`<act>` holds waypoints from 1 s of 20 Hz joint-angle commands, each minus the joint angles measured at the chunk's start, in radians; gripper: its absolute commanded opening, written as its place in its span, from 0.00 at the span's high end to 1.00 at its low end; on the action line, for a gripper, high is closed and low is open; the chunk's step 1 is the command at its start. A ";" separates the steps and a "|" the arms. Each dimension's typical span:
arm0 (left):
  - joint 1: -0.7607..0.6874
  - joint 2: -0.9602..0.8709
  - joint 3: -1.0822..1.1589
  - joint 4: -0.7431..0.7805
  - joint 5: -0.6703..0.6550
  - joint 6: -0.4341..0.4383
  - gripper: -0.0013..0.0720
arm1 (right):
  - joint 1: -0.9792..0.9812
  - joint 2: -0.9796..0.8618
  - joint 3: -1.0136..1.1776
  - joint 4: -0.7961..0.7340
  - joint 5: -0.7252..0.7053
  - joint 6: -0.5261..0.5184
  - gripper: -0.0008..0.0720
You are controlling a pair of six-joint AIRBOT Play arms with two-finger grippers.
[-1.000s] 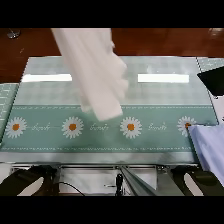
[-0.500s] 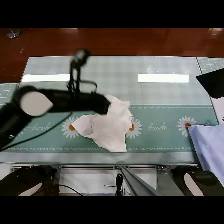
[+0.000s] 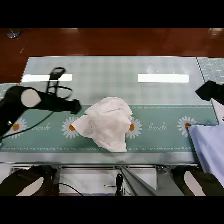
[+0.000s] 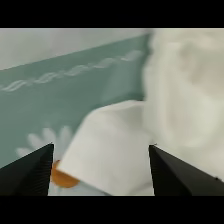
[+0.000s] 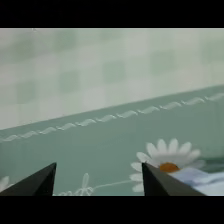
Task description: Fold the shirts.
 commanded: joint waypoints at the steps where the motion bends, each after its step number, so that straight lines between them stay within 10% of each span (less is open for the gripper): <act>1: 0.294 -0.016 -0.093 -0.134 -0.070 0.070 0.03 | -0.146 -0.008 -0.167 0.051 0.015 0.001 0.14; 6: 0.321 -0.151 -0.193 -0.499 -0.129 0.372 0.03 | 0.026 -0.003 -0.462 0.368 -0.152 -0.076 0.14; 15: 0.024 -0.374 -0.168 -0.626 -0.080 0.459 0.04 | 0.389 -0.003 -0.484 0.370 -0.259 0.053 0.14; 16: 0.006 -0.378 -0.156 -0.626 -0.066 0.459 0.17 | 0.406 -0.003 -0.484 0.371 -0.259 0.064 0.14; 18: -0.007 -0.379 -0.130 -0.626 -0.055 0.461 0.97 | 0.449 -0.008 -0.484 0.372 -0.253 0.083 0.14; 20: -0.006 -0.379 -0.101 -0.625 -0.058 0.467 0.95 | 0.521 -0.047 -0.484 0.375 -0.233 0.091 0.14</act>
